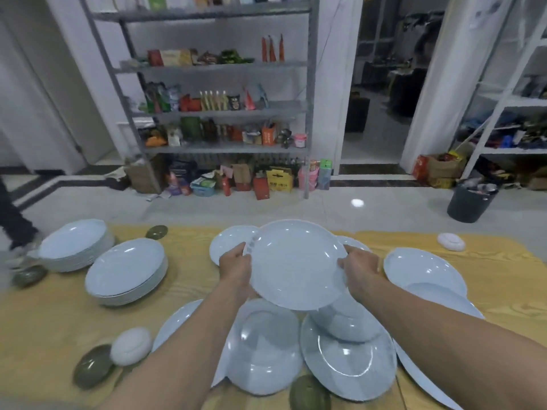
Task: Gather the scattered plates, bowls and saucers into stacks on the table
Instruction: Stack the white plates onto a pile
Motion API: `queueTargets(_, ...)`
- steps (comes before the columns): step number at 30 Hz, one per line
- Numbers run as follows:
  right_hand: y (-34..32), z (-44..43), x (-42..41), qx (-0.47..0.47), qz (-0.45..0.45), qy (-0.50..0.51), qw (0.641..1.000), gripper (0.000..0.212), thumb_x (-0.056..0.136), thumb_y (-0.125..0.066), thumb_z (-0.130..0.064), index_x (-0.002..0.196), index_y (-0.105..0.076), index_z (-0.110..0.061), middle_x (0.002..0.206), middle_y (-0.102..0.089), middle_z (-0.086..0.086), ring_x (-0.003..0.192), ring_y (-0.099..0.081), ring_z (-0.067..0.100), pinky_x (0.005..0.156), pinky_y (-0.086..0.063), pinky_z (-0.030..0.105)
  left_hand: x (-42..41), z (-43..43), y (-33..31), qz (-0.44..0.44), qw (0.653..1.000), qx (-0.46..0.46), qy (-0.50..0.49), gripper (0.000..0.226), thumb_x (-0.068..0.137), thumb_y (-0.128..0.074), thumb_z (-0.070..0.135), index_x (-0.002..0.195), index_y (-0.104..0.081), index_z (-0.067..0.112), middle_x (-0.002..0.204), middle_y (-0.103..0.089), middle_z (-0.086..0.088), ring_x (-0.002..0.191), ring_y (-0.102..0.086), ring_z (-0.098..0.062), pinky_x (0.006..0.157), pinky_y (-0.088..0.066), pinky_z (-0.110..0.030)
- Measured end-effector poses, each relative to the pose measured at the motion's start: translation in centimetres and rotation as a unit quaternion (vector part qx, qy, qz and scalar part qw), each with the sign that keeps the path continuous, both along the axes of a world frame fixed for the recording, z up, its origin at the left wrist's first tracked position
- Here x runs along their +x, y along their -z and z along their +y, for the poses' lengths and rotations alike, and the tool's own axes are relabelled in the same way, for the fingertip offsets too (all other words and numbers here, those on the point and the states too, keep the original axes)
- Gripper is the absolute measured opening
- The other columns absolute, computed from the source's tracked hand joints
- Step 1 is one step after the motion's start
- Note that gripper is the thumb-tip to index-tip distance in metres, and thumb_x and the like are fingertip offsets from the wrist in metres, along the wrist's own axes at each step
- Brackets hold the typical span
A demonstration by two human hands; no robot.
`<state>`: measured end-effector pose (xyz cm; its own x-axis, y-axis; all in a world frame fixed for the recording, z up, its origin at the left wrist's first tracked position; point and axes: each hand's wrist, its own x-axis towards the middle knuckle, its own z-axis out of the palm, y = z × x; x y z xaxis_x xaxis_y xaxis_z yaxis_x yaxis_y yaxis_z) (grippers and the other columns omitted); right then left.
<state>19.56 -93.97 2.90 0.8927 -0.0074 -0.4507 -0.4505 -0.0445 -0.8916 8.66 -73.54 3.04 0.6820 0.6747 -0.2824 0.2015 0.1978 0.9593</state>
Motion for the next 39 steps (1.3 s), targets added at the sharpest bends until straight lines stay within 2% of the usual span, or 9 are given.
queueTargets(5, -0.4, 12.4, -4.5, 0.007, -0.011, -0.044, 0.999, 0.031, 0.080, -0.059, 0.005, 0.098, -0.074, -0.015, 0.089, -0.067, 0.009, 0.075, -0.058, 0.026, 0.068, -0.048, 0.032, -7.2, 9.6, -2.1, -0.028, 0.997, -0.047, -0.063, 0.024, 0.088, -0.053, -0.003, 0.096, -0.070, 0.011, 0.082, -0.068, -0.005, 0.069, -0.061, -0.023, 0.053, -0.050, -0.022)
queueTargets(9, -0.3, 20.8, -7.7, -0.010, -0.025, -0.120, 0.992, 0.027, 0.080, -0.064, 0.004, 0.100, -0.070, -0.014, 0.097, -0.067, 0.012, 0.088, -0.063, 0.031, 0.085, -0.053, 0.042, -11.9, 17.0, -1.7, -0.020, 0.991, -0.064, -0.112, 0.020, 0.089, -0.055, 0.001, 0.084, -0.063, 0.019, 0.086, -0.062, -0.004, 0.086, -0.059, -0.025, 0.079, -0.049, -0.035)
queueTargets(12, 0.2, 26.6, -8.9, -0.034, -0.035, -0.201, 0.978, 0.034, 0.082, -0.065, 0.000, 0.111, -0.065, -0.017, 0.103, -0.066, 0.011, 0.096, -0.065, 0.034, 0.089, -0.054, 0.043, -14.1, 22.0, -1.4, -0.020, 0.983, -0.087, -0.159, 0.030, 0.093, -0.056, 0.008, 0.121, -0.059, 0.019, 0.111, -0.060, -0.005, 0.105, -0.056, -0.029, 0.092, -0.048, -0.040)
queueTargets(15, 1.1, 32.3, -8.8, -0.055, -0.042, -0.250, 0.966, 0.033, 0.080, -0.068, -0.007, 0.110, -0.063, -0.018, 0.109, -0.066, 0.010, 0.096, -0.065, 0.032, 0.091, -0.054, 0.046, -15.2, 27.1, -0.3, -0.010, 0.977, -0.088, -0.192, 0.010, 0.093, -0.055, 0.014, 0.085, -0.058, 0.020, 0.091, -0.059, -0.001, 0.094, -0.055, -0.026, 0.083, -0.045, -0.037)
queueTargets(17, 1.9, 36.1, -8.6, -0.057, -0.043, -0.272, 0.960, 0.030, 0.079, -0.068, -0.010, 0.107, -0.065, -0.019, 0.108, -0.067, 0.009, 0.095, -0.066, 0.032, 0.090, -0.055, 0.047, -15.7, 30.1, 0.2, -0.003, 0.973, -0.096, -0.208, 0.008, 0.091, -0.057, 0.020, 0.089, -0.064, 0.017, 0.095, -0.065, -0.004, 0.094, -0.060, -0.027, 0.086, -0.049, -0.039)
queueTargets(22, 4.6, 44.9, -8.1, -0.065, -0.055, -0.311, 0.947, 0.029, 0.081, -0.067, -0.013, 0.110, -0.067, -0.017, 0.109, -0.068, 0.008, 0.095, -0.066, 0.032, 0.087, -0.056, 0.047, -14.9, 38.3, 3.2, 0.012, 0.968, -0.137, -0.211, 0.047, 0.089, -0.047, 0.053, 0.105, -0.065, 0.014, 0.100, -0.070, -0.005, 0.087, -0.065, -0.026, 0.076, -0.052, -0.036)
queueTargets(26, 6.9, 49.9, -7.5, -0.062, -0.035, -0.312, 0.947, 0.039, 0.082, -0.069, -0.016, 0.121, -0.062, -0.016, 0.114, -0.064, 0.007, 0.096, -0.064, 0.032, 0.085, -0.056, 0.046, -13.9, 43.4, 5.4, 0.023, 0.966, -0.156, -0.204, 0.071, 0.087, -0.033, 0.073, 0.124, -0.063, 0.020, 0.111, -0.071, -0.004, 0.101, -0.066, -0.029, 0.089, -0.053, -0.042)
queueTargets(30, 8.6, 52.5, -7.4, -0.079, -0.003, -0.303, 0.950, 0.044, 0.082, -0.069, -0.016, 0.125, -0.058, -0.016, 0.115, -0.063, 0.006, 0.095, -0.063, 0.028, 0.084, -0.055, 0.044, -12.5, 47.3, 9.1, 0.020, 0.962, -0.196, -0.191, 0.110, 0.046, -0.035, 0.099, 0.130, -0.060, 0.031, 0.120, -0.068, -0.002, 0.111, -0.063, -0.031, 0.103, -0.046, -0.050)
queueTargets(39, 12.5, 55.3, -6.6, -0.116, 0.055, -0.260, 0.957, 0.045, 0.078, -0.073, -0.021, 0.120, -0.059, -0.018, 0.108, -0.065, 0.001, 0.093, -0.065, 0.025, 0.086, -0.056, 0.044, -8.4, 52.4, 15.0, 0.069, 0.970, -0.199, -0.125, 0.133, 0.026, -0.029, 0.108, 0.136, -0.054, 0.037, 0.130, -0.063, -0.001, 0.121, -0.057, -0.030, 0.109, -0.038, -0.053)
